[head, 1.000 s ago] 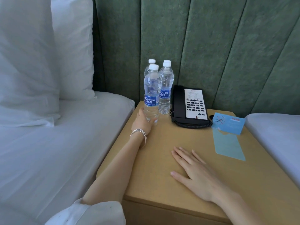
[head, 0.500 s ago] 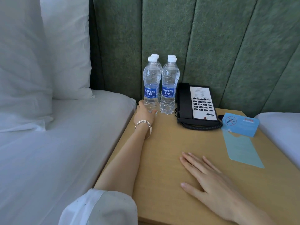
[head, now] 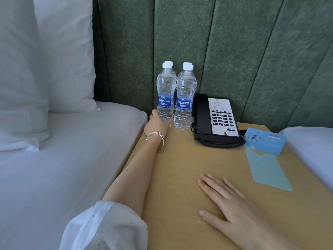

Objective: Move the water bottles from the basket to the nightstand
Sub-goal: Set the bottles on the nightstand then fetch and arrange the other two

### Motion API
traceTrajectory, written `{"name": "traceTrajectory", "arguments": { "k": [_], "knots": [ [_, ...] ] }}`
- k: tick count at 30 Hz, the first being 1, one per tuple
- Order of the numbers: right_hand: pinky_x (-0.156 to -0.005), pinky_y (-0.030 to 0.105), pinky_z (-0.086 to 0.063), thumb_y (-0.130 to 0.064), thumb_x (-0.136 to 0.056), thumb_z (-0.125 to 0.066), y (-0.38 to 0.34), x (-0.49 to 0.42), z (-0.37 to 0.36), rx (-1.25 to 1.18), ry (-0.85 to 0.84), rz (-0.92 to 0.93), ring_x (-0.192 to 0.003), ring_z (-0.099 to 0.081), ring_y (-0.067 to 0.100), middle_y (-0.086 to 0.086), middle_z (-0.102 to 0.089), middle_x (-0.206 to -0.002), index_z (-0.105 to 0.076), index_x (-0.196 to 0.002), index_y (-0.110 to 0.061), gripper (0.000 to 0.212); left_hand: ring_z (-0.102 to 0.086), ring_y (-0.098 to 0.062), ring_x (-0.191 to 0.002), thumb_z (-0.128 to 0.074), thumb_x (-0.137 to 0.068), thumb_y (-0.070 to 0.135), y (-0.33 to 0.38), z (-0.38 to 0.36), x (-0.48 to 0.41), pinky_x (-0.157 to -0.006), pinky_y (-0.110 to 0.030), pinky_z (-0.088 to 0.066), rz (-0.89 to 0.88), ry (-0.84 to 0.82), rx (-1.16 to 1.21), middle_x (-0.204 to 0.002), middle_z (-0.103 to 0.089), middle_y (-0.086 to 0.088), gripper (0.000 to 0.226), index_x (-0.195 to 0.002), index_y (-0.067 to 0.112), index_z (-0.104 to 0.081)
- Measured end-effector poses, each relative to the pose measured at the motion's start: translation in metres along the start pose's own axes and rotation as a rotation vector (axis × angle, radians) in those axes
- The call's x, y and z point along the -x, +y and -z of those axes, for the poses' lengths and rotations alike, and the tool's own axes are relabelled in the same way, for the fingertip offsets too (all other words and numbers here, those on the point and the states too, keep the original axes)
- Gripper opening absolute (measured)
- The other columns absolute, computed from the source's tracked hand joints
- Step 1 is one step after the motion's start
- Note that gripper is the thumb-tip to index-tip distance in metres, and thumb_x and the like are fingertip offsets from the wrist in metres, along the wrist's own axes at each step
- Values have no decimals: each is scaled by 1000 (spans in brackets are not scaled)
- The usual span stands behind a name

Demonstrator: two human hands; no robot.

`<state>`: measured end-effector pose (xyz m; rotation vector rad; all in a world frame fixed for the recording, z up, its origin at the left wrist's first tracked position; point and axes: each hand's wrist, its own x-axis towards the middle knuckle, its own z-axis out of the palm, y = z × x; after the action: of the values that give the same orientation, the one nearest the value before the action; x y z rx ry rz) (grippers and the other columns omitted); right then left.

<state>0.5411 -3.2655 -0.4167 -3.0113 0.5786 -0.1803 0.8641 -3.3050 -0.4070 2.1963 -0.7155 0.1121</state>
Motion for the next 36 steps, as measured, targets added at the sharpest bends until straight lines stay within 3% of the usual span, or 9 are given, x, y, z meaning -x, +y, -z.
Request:
{"name": "traceTrajectory", "arguments": {
  "k": [3, 6, 8, 16, 21, 23, 29, 33, 36],
  "knots": [
    [-107, 20, -12, -73, -88, -15, -4, 1, 8, -71, -56, -14, -136, -13, -11, -24, -26, -149, -38, -141, -33, 71, -58, -30, -107, -62, -86, 44, 0, -1, 1, -75, -38, -46, -1, -4, 5, -129, -51, -9, 60, -130, 15, -33],
    [-108, 12, 12, -83, -69, 6, -1, 2, 11, -100, -44, 18, -129, 18, -20, -37, 8, -147, -6, -144, -44, 86, -57, -30, -109, -61, -87, 43, 1, 0, 4, -79, -39, -46, -2, -12, 22, -131, -50, -9, 60, -131, 15, -32],
    [-107, 13, 17, -82, -63, 13, -2, 2, 14, -60, -75, 33, -126, 26, -20, -38, 18, -144, 3, -143, -46, 89, -57, -30, -108, -61, -87, 41, 1, 2, 5, -76, -38, -45, -5, -9, 22, -129, -51, -9, 58, -130, 15, -34],
    [-104, 9, 20, -84, -61, 12, -4, 2, 15, -83, -94, 36, -124, 27, -22, -39, 16, -143, 0, -144, -45, 92, -57, -30, -110, -60, -89, 39, 0, 1, 7, -82, -39, -45, -27, -5, 17, -129, -52, -9, 55, -131, 15, -34],
    [-103, 9, 22, -82, -61, 14, -4, 1, 16, -67, -101, 48, -123, 29, -21, -38, 20, -142, 3, -145, -44, 93, -43, -31, -128, -60, -89, 38, 2, -1, 10, -99, -44, -39, 4, -42, -8, -147, -34, -13, 78, -146, 9, -15],
    [-105, 11, 20, -84, -61, 15, -2, 1, 14, -75, -93, 60, -125, 26, -21, -37, 18, -143, 0, -146, -42, 96, -40, -33, -128, -62, -87, 35, 4, 0, 17, -100, -43, -38, -13, -13, -24, -146, -31, -16, 78, -144, 5, -17],
    [-104, 10, 20, -84, -60, 17, -3, 3, 14, -64, -73, 62, -124, 27, -21, -37, 18, -144, 2, -145, -42, 96, -43, -33, -113, -54, -85, 13, 12, 6, 48, -91, -37, -39, -312, 51, -302, -134, -35, -16, 45, -128, 12, -40],
    [-105, 11, 20, -83, -61, 13, -4, 2, 16, -78, -58, 55, -125, 27, -21, -37, 18, -143, 3, -144, -43, 92, -32, -30, -129, -47, -89, 10, 20, 3, 52, -101, -37, -32, -611, 15, -445, -144, -35, -9, 45, -133, 17, -45],
    [-109, 12, 11, -82, -69, 4, -5, 0, 13, -67, -26, 29, -128, 19, -21, -36, 10, -146, -3, -143, -43, 84, -13, -28, -143, -43, -93, 10, 28, -3, 46, -115, -38, -12, -827, -20, -535, -154, -24, -4, 45, -137, 19, -44]
  ]
}}
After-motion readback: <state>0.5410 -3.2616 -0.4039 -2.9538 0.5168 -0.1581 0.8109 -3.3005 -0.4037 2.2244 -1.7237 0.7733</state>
